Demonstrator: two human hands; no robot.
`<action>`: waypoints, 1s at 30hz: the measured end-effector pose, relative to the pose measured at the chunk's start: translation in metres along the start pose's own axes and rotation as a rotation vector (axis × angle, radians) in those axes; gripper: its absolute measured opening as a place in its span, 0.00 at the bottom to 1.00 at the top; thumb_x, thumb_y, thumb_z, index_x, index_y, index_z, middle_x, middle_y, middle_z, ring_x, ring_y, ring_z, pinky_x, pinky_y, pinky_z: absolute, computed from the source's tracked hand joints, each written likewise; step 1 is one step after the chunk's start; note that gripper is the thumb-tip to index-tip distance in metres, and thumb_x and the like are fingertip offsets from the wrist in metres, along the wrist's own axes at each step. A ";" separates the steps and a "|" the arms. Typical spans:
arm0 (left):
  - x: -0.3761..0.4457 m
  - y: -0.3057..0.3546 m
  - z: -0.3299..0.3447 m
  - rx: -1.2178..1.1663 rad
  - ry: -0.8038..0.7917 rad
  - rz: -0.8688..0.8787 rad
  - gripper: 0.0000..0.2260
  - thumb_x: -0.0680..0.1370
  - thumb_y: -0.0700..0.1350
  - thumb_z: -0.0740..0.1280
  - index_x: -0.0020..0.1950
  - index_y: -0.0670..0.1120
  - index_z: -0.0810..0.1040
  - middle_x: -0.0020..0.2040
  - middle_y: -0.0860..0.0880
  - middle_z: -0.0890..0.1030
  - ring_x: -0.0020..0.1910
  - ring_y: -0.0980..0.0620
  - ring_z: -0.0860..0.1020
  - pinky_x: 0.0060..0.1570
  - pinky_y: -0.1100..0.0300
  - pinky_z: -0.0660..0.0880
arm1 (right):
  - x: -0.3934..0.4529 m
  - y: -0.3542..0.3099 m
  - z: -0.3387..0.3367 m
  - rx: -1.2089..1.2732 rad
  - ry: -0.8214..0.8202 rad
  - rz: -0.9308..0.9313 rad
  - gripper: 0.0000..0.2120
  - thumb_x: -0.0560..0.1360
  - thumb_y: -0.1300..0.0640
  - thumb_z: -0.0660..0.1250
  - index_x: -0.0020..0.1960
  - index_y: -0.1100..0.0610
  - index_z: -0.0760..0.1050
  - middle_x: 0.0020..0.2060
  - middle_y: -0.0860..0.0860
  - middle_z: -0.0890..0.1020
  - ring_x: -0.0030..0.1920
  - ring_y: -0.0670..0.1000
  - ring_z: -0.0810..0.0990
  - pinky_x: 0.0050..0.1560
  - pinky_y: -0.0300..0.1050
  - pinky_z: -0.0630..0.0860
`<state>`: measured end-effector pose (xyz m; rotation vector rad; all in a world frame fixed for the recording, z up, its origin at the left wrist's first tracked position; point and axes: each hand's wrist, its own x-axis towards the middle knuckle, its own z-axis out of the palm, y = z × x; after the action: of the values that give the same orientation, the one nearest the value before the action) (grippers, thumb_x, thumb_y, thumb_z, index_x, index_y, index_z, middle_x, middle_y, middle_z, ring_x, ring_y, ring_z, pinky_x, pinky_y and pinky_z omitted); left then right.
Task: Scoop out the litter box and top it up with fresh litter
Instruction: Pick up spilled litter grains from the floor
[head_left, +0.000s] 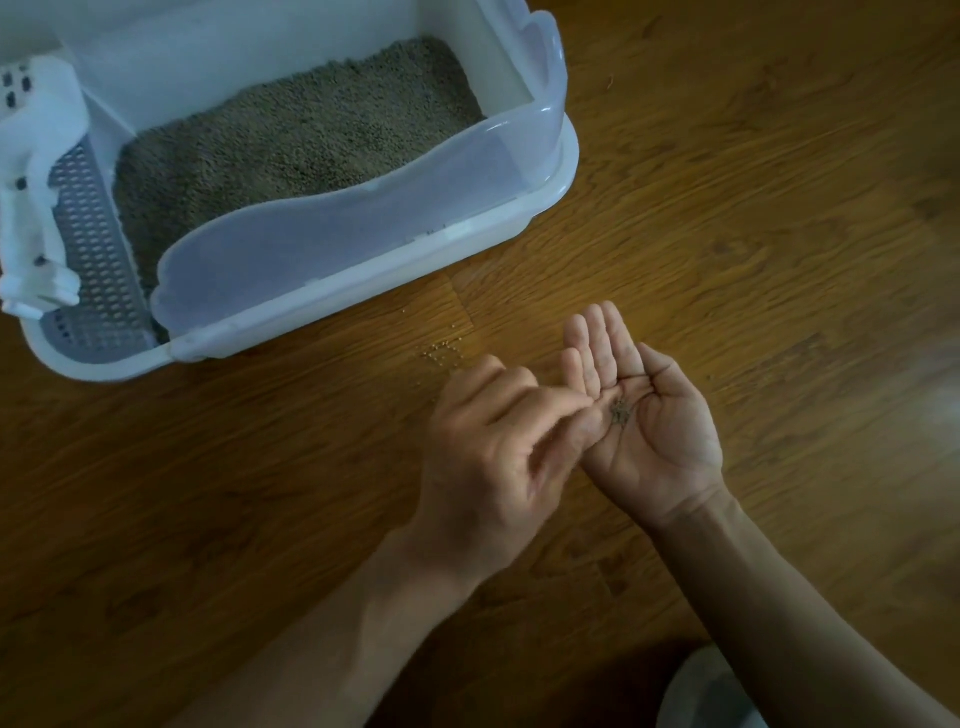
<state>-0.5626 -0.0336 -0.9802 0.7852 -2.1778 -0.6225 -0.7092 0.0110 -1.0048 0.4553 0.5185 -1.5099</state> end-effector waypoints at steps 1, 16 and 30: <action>0.000 -0.010 -0.007 0.005 0.028 -0.044 0.07 0.79 0.44 0.70 0.46 0.42 0.84 0.38 0.56 0.75 0.38 0.55 0.70 0.39 0.60 0.68 | 0.000 -0.001 0.000 -0.010 0.003 -0.007 0.27 0.82 0.53 0.47 0.63 0.69 0.76 0.59 0.66 0.80 0.64 0.63 0.77 0.65 0.59 0.73; 0.009 -0.110 -0.025 0.284 -0.245 -0.334 0.10 0.74 0.47 0.74 0.54 0.47 0.85 0.38 0.54 0.70 0.43 0.52 0.71 0.43 0.60 0.66 | 0.000 -0.003 -0.008 -0.054 -0.008 -0.016 0.28 0.83 0.51 0.45 0.65 0.69 0.75 0.61 0.65 0.79 0.66 0.62 0.76 0.68 0.58 0.70; 0.007 -0.076 -0.023 0.199 -0.202 -0.256 0.05 0.82 0.44 0.61 0.49 0.44 0.75 0.45 0.51 0.73 0.45 0.52 0.72 0.41 0.64 0.68 | 0.001 0.003 -0.011 -0.044 0.028 -0.050 0.25 0.82 0.53 0.49 0.63 0.67 0.77 0.59 0.63 0.81 0.63 0.61 0.78 0.63 0.57 0.75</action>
<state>-0.5231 -0.0959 -1.0109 1.1639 -2.3689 -0.6417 -0.7070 0.0170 -1.0148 0.4327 0.5875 -1.5388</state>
